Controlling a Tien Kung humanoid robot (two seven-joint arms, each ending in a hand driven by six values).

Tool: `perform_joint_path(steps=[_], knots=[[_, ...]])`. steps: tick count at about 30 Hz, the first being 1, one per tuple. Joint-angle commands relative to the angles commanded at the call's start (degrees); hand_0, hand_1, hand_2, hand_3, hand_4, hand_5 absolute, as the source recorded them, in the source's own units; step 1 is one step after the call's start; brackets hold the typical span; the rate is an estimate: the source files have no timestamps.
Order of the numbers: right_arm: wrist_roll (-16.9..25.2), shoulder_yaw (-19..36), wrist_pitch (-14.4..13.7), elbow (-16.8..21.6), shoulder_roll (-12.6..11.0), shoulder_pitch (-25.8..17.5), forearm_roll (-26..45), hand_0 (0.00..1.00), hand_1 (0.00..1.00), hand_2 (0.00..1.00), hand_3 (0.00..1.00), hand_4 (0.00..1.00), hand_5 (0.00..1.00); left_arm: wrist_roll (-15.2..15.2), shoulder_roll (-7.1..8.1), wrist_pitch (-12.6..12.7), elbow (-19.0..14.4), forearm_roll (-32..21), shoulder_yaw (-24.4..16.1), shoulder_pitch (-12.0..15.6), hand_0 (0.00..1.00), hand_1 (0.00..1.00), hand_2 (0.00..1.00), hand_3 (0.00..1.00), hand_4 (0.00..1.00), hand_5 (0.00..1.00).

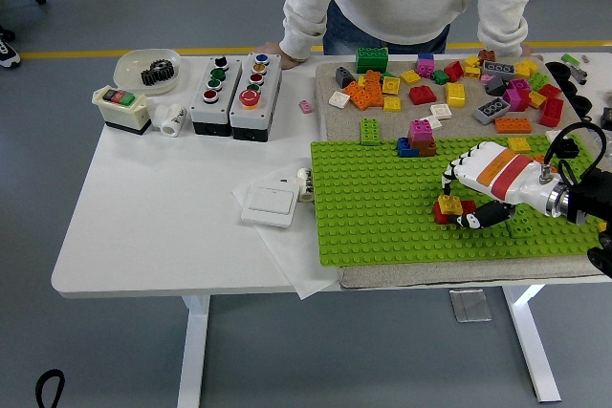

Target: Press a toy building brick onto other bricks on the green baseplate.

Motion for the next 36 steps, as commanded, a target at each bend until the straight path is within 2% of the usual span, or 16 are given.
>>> perform_joint_path(steps=[4, 5, 30, 34, 35, 36], knots=[[0.0, 0.3, 0.3, 0.1, -0.1, 0.0, 0.1, 0.523, 0.609, 0.68, 0.554, 0.791, 0.468, 0.0, 0.01, 0.0, 0.0, -0.1, 0.1, -0.1, 0.771, 0.759, 0.733, 0.598, 0.669, 0.599], [0.0, 0.4, 0.4, 0.1, -0.1, 0.0, 0.1, 0.525, 0.617, 0.701, 0.584, 0.809, 0.461, 0.0, 0.01, 0.0, 0.0, -0.1, 0.1, -0.1, 0.77, 0.759, 0.733, 0.598, 0.67, 0.6], [0.3, 1.1, 0.9, 1.5, -0.7, -0.5, 0.2, 0.526, 0.617, 0.706, 0.609, 0.841, 0.454, -0.2, 0.12, -0.4, 0.0, -0.3, 0.2, -0.1, 0.767, 0.759, 0.733, 0.598, 0.667, 0.598], [0.1, 1.4, 2.4, 2.4, -0.8, -0.6, 0.4, 0.526, 0.617, 0.706, 0.609, 0.841, 0.454, -0.2, 0.14, -0.6, 0.0, -0.4, 0.3, -0.1, 0.767, 0.759, 0.733, 0.598, 0.667, 0.598], [0.1, 1.4, 2.8, 2.8, -0.9, -0.7, 0.5, 0.541, 0.63, 0.726, 0.708, 0.919, 0.471, -0.2, 0.14, -0.6, 0.0, -0.4, 0.3, -0.1, 0.766, 0.757, 0.732, 0.597, 0.669, 0.601], [-0.1, 1.6, 3.4, 3.2, -1.0, -0.9, 0.5, 0.541, 0.63, 0.726, 0.708, 0.919, 0.471, -0.2, 0.14, -0.6, 0.0, -0.4, 0.3, -0.1, 0.766, 0.757, 0.732, 0.597, 0.669, 0.601]])
